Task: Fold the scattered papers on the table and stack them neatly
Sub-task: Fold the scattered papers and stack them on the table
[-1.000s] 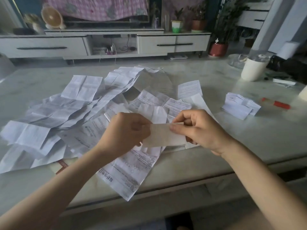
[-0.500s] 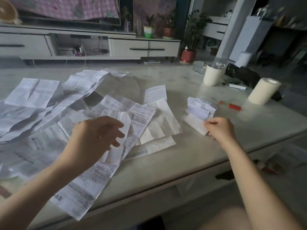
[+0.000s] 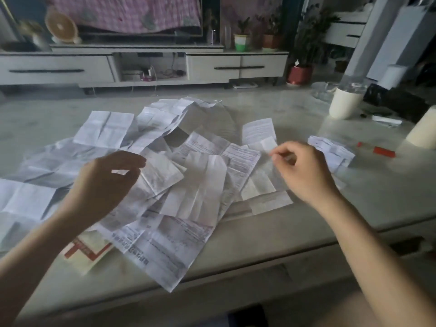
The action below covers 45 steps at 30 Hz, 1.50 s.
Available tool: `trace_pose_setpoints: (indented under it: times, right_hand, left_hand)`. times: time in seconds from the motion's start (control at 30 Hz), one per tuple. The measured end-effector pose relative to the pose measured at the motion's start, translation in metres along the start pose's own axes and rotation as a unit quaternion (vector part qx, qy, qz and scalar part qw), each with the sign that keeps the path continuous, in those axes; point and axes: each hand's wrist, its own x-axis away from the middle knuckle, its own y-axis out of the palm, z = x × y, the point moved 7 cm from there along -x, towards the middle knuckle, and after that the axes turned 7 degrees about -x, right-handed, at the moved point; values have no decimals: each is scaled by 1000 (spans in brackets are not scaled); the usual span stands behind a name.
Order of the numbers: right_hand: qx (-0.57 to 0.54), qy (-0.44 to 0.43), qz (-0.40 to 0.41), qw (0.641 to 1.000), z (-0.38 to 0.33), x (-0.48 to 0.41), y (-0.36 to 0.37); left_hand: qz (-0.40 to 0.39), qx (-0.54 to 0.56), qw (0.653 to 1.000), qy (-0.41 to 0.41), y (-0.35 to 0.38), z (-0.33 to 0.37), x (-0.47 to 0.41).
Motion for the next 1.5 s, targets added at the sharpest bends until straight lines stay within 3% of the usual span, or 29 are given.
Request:
trace_pose_setpoints:
  times: [0.13, 0.27, 0.4, 0.57, 0.73, 0.8, 0.9, 0.97, 1.03, 1.13, 1.33, 1.5]
  right_hand:
    - [-34, -105, -188, 976, -66, 19, 75]
    - [-4, -146, -289, 946, -94, 29, 127]
    - [26, -124, -322, 938, -102, 25, 153]
    - [-8, -121, -321, 939, -118, 22, 158]
    - [-69, -69, -425, 900, -129, 39, 176]
    - [-49, -126, -379, 916, -133, 39, 179]
    - [-93, -197, -216, 952, -141, 25, 157]
    - [-194, -167, -121, 959, -143, 14, 136]
    - [-341, -75, -76, 934, -135, 4, 122]
    - [-442, 6, -138, 886, -129, 6, 132]
    - [-485, 120, -266, 824, -122, 21, 149]
    - [-413, 59, -254, 873, -123, 21, 142]
  left_hand:
    - [-126, -83, 987, -50, 13, -11, 10]
    - [-123, -185, 975, -16, 21, -15, 27]
    - [-119, -245, 962, 24, 32, -22, 30]
    - [-111, -196, 973, 44, 27, -24, 27]
    - [-46, -97, 993, 43, 9, -25, 28]
    - [32, -86, 993, 72, -3, -14, 28]
    - [142, -12, 988, 58, -22, -6, 28]
    - [149, 90, 985, 0, -26, -13, 28]
    - [105, 208, 970, -66, -22, -17, 29]
    - [31, 350, 927, -131, -4, -8, 34]
    - [31, 358, 910, -209, 2, -17, 40]
    - [-71, 487, 830, -262, 18, -17, 40]
